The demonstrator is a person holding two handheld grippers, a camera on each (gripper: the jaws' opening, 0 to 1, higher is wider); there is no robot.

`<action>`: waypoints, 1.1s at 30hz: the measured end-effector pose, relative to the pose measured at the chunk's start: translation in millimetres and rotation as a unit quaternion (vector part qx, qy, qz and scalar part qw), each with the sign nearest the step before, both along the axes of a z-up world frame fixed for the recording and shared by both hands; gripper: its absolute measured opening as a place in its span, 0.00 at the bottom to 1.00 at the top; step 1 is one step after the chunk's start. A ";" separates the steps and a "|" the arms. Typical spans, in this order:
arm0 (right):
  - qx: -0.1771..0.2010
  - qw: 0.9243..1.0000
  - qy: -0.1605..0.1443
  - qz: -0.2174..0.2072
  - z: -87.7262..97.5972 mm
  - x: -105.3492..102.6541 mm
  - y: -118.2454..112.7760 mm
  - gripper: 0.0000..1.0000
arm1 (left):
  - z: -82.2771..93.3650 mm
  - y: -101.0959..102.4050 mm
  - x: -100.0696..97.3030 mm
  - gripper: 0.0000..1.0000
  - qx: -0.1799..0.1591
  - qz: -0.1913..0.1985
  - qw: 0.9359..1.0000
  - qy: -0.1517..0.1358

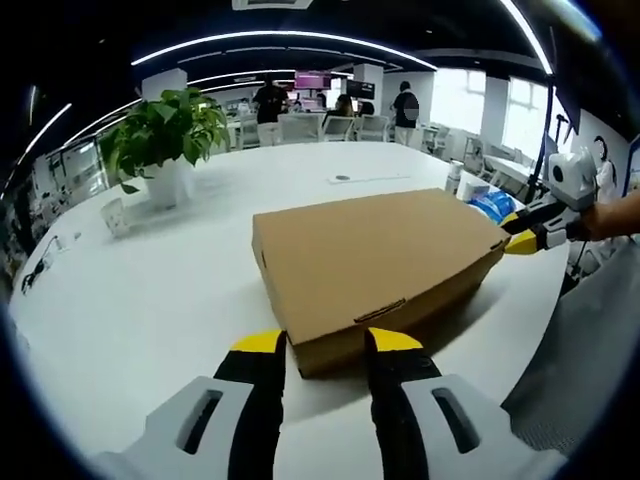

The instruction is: Operate the shoe box by opening the lid, removing the specified soft item, and placing it in the target area until the item is outside and the box remains undamaged.

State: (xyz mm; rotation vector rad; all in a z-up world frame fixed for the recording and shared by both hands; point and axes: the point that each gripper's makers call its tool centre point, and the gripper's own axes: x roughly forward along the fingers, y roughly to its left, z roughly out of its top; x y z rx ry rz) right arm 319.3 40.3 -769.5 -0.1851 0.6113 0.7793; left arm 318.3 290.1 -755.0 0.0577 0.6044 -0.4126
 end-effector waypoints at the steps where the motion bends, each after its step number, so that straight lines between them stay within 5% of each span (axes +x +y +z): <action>1: -0.001 1.000 -0.002 0.001 0.1 0.3 -0.1 0.23 | -0.1 -0.3 1.3 0.33 -0.002 0.002 1.000 0.000; 33: -0.021 1.000 -0.006 -0.013 -1.1 67.7 -19.7 0.24 | 0.0 -17.2 63.3 0.31 -0.007 0.018 1.000 0.005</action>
